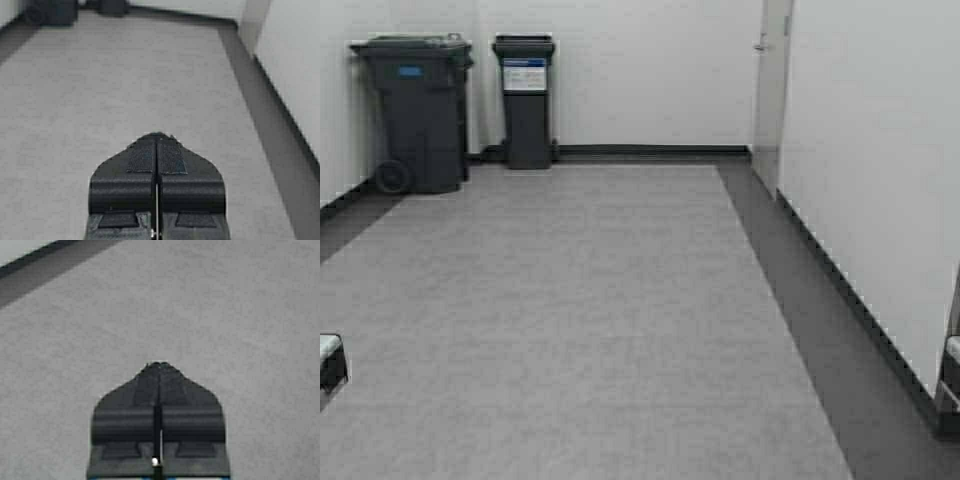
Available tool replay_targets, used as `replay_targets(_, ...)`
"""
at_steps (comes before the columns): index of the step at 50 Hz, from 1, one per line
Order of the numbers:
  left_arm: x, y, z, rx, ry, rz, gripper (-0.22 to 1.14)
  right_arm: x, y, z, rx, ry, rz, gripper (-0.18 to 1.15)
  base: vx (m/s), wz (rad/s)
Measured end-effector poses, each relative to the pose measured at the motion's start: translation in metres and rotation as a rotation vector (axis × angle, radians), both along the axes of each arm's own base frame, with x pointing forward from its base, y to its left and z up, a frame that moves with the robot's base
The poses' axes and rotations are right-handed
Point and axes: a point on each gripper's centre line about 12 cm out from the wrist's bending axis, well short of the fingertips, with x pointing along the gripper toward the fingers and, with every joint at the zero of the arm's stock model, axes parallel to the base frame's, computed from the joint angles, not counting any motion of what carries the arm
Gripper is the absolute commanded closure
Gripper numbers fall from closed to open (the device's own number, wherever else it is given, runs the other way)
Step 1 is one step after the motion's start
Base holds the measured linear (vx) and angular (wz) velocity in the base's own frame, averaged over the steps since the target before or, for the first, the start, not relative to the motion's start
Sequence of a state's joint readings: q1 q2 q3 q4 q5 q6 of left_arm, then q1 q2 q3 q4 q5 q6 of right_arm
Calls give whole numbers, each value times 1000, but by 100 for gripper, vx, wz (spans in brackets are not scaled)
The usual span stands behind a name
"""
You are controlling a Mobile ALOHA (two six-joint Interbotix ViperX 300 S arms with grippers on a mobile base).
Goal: Navigate to elevator, push the call button, then enter the elevator
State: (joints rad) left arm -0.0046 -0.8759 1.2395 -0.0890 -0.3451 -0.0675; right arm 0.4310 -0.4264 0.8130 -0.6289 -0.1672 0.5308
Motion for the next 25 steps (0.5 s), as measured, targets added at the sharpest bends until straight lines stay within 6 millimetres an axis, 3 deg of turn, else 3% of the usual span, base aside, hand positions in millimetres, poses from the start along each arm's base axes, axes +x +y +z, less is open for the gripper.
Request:
replay_targets(11, 2, 0, -3, 0, 11, 0, 89, 1, 2, 0, 41, 4, 2, 91, 51, -29)
replay_targets(25, 2, 0, -3, 0, 12, 0, 89, 6, 3, -11, 38, 29, 3, 91, 54, -51)
